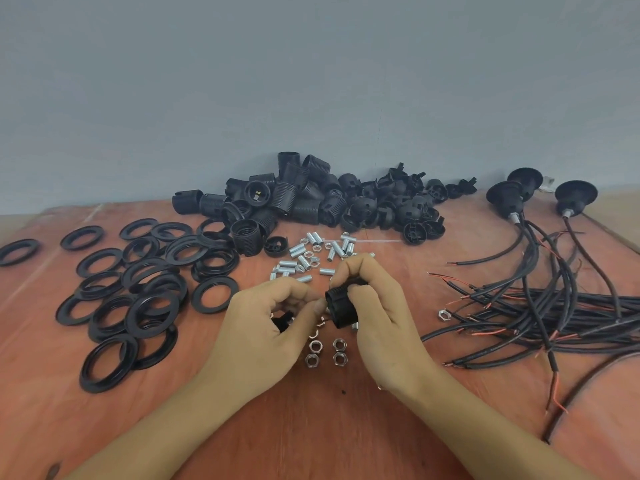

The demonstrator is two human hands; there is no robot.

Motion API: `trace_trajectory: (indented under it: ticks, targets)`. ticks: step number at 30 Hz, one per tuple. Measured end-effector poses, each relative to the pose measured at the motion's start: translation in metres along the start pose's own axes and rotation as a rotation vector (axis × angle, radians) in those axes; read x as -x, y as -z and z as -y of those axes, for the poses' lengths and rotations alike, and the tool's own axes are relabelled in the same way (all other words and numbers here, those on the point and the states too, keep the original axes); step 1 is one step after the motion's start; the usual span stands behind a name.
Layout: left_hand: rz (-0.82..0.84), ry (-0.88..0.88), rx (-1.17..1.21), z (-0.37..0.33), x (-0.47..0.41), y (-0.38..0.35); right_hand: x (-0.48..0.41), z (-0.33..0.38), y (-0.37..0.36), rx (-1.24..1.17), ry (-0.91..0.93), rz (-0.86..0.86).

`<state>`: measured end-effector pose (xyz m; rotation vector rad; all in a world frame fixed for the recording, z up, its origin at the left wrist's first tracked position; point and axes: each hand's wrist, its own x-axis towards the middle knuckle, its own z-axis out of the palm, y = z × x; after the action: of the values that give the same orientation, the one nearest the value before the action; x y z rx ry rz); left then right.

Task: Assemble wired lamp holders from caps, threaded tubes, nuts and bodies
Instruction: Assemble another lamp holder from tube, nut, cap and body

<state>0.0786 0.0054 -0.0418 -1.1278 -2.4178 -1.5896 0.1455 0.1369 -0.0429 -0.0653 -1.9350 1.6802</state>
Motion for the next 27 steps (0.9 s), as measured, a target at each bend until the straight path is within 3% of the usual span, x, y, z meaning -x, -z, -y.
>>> trace_trajectory:
  ticks: [7,18,27]
  targets:
    - [0.071,0.124,0.157,-0.0001,-0.0029,0.0025,-0.0029,-0.0001,0.0009,-0.055,-0.028,-0.077]
    - [0.012,-0.140,0.019,-0.0012,0.0028,-0.0032,0.0011,-0.0008,-0.0008,-0.002,0.049,-0.025]
    - [-0.017,-0.198,-0.031,-0.0035,0.0015,-0.0034,0.0025,-0.0015,-0.0024,-0.021,0.048,-0.056]
